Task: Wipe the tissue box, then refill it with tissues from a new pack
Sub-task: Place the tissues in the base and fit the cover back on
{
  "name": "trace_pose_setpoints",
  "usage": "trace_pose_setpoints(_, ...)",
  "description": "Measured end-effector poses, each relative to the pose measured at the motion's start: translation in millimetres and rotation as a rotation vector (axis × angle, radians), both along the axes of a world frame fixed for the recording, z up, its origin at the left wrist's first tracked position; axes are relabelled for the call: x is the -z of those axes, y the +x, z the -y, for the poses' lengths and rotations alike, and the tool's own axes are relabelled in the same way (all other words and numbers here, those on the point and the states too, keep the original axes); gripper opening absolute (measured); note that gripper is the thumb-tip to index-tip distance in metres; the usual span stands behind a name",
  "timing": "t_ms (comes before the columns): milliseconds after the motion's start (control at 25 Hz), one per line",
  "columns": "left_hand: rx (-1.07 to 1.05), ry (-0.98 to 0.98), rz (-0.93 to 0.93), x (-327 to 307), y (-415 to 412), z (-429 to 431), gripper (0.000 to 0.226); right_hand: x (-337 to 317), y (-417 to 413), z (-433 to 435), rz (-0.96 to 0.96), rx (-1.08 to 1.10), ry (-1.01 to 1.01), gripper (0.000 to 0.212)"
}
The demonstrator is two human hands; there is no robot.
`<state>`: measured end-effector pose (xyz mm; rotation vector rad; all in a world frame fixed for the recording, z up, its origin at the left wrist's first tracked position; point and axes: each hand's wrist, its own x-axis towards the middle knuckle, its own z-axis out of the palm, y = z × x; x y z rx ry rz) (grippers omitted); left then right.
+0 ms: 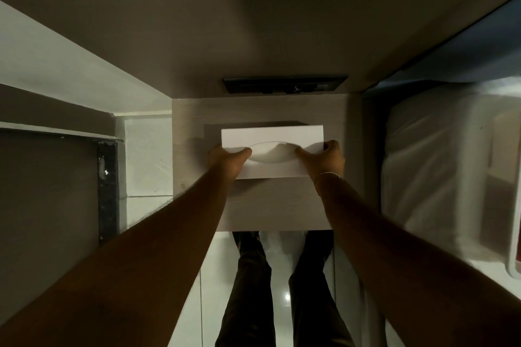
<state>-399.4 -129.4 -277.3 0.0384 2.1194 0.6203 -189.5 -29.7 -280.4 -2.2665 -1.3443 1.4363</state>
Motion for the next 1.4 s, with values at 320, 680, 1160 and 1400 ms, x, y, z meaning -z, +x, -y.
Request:
trace_pose_setpoints(320, 0.015, 0.002, -0.029, 1, -3, 5, 0.05, -1, 0, 0, 0.034, -0.037, 0.032, 0.071)
trace_pose_setpoints(680, 0.006, 0.094, -0.006, -1, 0, 14, 0.056, -4, 0, 4, 0.009, -0.013, -0.002, 0.072)
trace_pose_setpoints(1160, 0.042, 0.124, -0.039, -2, 1, 17, 0.062, -13, -5, 7, 0.0, -0.014, 0.0, 0.081)
trace_pose_setpoints(1400, 0.062, 0.126, -0.054, -5, 3, 17, 0.064, -16, -5, 7, 0.005, -0.03, 0.018, 0.084)
